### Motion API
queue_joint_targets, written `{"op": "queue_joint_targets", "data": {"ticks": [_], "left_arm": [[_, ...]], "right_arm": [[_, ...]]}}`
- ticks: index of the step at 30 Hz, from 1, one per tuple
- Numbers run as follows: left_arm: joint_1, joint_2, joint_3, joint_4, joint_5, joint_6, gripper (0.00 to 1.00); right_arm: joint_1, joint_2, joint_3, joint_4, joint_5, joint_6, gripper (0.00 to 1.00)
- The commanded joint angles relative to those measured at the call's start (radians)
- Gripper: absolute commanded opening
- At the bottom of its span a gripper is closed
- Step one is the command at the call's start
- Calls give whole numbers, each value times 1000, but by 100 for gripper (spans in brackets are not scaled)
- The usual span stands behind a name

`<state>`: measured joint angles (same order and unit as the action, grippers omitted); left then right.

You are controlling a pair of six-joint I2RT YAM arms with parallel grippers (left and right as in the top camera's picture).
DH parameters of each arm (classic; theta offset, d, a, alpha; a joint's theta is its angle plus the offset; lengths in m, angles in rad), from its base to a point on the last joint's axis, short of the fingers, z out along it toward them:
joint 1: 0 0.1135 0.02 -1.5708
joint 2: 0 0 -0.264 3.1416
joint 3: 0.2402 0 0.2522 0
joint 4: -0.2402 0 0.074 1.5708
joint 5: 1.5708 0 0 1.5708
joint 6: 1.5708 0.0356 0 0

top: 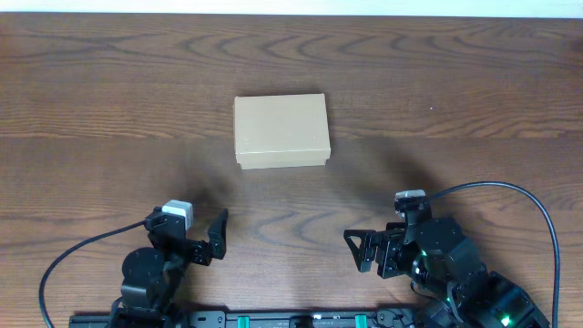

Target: Pack container

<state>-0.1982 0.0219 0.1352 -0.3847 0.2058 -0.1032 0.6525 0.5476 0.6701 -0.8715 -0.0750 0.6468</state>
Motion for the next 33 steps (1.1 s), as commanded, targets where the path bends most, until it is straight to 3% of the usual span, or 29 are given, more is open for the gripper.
{"op": "queue_joint_targets", "data": {"ticks": [1,33], "left_arm": [[-5,-19,-23,8,5,14,95],[-5,-18,-23,8,3,14,95]], "right_arm": [[10,0,-6,0,-1,11,99],[10,0,-6,-51,0,10,99]]}}
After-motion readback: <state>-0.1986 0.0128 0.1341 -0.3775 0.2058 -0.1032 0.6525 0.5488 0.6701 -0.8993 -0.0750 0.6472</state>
